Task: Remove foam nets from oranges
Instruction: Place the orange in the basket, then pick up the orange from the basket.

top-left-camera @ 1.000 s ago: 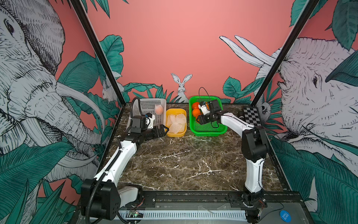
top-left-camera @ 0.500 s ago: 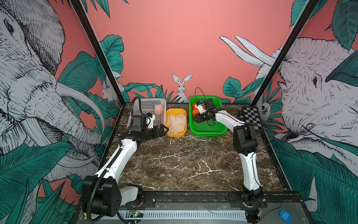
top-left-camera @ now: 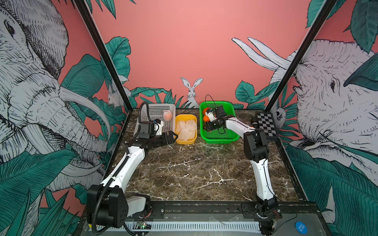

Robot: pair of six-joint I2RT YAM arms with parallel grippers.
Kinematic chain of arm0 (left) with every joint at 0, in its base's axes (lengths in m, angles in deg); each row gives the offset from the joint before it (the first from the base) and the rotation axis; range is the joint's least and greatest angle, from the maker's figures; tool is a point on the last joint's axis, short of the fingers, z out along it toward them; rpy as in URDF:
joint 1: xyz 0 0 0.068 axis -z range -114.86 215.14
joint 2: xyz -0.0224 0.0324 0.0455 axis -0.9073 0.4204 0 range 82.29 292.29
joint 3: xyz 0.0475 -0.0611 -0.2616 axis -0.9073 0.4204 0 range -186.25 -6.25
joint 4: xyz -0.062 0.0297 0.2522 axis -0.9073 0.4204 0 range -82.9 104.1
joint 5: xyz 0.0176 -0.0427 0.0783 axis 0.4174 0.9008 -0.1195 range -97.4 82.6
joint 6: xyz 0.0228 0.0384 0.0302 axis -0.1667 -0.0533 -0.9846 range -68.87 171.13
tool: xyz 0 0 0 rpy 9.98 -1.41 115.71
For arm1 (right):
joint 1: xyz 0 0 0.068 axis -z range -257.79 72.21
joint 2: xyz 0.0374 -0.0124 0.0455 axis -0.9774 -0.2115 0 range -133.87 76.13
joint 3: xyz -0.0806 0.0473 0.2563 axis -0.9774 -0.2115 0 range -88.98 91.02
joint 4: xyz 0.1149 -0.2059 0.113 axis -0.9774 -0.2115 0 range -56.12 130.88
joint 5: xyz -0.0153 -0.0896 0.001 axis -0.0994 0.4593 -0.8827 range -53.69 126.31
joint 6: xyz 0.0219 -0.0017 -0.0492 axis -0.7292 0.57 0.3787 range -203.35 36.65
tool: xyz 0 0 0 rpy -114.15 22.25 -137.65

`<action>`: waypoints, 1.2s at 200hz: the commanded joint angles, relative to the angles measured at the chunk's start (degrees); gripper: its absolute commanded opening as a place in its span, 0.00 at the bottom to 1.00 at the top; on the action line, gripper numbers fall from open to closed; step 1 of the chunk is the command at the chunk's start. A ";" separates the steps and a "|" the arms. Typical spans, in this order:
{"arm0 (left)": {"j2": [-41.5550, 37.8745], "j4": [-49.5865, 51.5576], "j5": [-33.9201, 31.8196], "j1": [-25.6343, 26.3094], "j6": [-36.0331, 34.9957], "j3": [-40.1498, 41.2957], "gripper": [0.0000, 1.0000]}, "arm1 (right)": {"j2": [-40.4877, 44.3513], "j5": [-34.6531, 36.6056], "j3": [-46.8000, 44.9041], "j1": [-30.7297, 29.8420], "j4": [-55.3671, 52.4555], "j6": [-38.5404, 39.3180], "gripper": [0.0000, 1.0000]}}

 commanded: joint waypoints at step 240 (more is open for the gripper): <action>26.34 10.84 -22.05 -3.69 -13.59 -34.14 0.98 | 38.50 3.98 -33.42 -4.35 9.77 -6.28 0.88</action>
